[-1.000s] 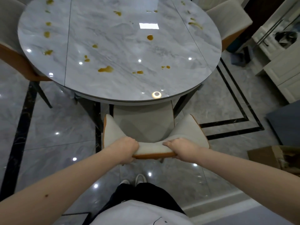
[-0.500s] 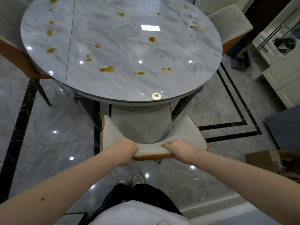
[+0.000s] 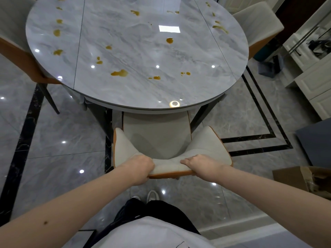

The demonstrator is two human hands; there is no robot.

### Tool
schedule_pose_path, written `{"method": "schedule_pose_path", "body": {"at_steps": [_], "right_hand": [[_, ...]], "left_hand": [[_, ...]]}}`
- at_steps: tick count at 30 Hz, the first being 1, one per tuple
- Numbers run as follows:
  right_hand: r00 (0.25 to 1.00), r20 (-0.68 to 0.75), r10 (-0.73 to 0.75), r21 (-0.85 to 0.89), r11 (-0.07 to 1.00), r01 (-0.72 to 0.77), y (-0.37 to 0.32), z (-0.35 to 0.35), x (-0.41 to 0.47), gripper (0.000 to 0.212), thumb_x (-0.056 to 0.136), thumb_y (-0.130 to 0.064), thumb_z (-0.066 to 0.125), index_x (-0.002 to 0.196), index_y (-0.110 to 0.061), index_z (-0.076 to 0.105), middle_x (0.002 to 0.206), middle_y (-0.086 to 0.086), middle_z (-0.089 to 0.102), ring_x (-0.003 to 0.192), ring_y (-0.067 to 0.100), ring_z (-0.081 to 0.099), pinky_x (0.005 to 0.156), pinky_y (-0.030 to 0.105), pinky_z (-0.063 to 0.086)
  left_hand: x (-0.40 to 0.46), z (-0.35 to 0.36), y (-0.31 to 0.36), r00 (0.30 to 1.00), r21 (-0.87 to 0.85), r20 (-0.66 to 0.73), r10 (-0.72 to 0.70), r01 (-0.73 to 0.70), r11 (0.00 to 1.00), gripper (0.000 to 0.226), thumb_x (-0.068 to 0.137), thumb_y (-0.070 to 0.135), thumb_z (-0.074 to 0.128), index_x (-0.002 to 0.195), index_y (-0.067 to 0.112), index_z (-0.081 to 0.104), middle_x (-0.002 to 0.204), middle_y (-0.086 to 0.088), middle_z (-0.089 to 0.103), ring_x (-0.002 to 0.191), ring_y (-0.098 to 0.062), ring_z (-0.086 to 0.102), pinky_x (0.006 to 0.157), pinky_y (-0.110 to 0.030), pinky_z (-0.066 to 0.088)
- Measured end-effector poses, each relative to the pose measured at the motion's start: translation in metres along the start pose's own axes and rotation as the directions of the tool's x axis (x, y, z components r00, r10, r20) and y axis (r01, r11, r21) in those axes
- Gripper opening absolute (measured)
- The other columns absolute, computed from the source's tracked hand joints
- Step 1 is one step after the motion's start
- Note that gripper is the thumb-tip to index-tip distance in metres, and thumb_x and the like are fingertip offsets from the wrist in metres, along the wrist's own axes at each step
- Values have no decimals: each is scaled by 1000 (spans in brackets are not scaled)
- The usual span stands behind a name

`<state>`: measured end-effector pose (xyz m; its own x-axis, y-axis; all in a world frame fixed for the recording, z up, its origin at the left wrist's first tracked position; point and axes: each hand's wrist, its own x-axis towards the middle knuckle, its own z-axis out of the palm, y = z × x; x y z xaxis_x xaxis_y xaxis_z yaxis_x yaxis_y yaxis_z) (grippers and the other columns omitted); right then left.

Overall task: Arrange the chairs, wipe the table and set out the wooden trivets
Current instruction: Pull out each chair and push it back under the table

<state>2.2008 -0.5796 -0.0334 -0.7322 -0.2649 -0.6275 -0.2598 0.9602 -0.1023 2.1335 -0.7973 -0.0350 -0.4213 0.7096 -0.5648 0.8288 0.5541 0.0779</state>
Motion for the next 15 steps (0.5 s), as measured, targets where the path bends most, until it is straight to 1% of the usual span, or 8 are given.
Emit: {"method": "schedule_pose_path", "body": {"at_steps": [5,9,12,15], "right_hand": [[1000,-18,-19,4,1000,19,-2,0,0,52,89,-4,55,136,-20,43,122,4,61,108,23,61,93,36,50],[999,-19,-35,6,999,35,-6,-1,0,49,88,-6,58,134,-19,45,118,3,63,106,22,61,92,36,51],[1000,-17,-23,3,1000,23,-8,-2,0,49,87,-6,59,133,-19,46,117,3,63,105,23,62,91,35,51],[1000,11,16,20,1000,-17,-11,-3,-1,52,87,-5,59,135,-19,44,118,4,63,108,24,61,93,35,50]], "left_hand": [[-5,0,1,999,-13,23,-30,31,999,31,92,22,52,119,9,54,121,-10,57,111,-25,55,93,-32,44],[-8,-1,2,999,22,32,-22,22,1000,34,93,23,50,123,8,51,125,-10,55,116,-26,52,94,-30,40],[-10,-2,3,999,34,33,-11,10,999,34,94,25,50,123,8,51,124,-10,56,114,-26,53,92,-30,42],[-10,-4,1,1000,25,26,3,-4,1000,32,93,27,51,120,9,54,119,-9,58,109,-25,56,89,-30,43]]}}
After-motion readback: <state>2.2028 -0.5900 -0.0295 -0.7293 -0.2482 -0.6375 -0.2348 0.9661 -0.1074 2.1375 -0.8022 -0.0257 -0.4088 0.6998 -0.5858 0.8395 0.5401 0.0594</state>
